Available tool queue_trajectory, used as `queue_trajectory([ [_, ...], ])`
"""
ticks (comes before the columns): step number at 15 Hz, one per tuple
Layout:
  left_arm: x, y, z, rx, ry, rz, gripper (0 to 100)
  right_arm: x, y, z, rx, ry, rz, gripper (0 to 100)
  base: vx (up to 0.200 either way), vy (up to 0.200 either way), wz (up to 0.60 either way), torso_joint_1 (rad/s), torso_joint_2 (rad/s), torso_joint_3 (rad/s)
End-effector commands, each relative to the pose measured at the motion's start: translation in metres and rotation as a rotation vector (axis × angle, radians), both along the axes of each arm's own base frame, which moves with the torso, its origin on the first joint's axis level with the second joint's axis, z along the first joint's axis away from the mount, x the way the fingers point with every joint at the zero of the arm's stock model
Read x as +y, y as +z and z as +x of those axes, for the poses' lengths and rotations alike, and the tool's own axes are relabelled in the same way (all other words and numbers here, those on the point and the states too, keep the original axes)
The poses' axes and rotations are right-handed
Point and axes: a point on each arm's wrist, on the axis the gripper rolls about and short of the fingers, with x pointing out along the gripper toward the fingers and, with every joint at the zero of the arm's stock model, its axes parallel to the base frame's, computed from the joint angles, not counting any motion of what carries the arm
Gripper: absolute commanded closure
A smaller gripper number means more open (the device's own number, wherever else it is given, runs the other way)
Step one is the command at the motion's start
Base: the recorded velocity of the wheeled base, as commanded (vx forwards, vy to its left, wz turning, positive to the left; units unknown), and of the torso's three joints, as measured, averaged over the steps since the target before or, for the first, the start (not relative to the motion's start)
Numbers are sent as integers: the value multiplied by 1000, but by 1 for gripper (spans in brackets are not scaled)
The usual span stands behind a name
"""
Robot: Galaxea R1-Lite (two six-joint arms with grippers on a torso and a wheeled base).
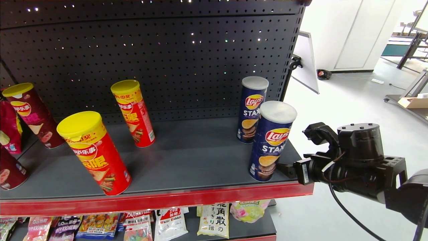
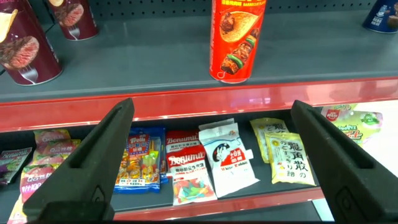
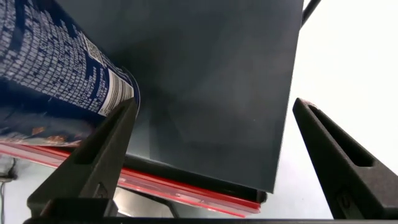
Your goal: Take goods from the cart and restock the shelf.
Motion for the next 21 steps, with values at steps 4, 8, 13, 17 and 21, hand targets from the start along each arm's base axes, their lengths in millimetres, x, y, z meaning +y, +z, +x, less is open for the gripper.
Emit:
queue_trajectory([
  [4,0,0,0,1,0,1,0,3,1,-1,-4,11,2,0,0,0,0,0,0,0],
  [8,0,0,0,1,0,1,0,6,0,-1,1,23,0,0,0,0,0,0,0,0],
  [13,0,0,0,1,0,-1,0,7,-1,-2,3,23,2,0,0,0,0,0,0,0],
  [17,0,0,0,1,0,-1,0,7,-1,-2,2,26,1,0,0,0,0,0,0,0],
  [21,0,0,0,-1,0,1,0,10,-1,-5,6,40,3,0,0,0,0,0,0,0],
])
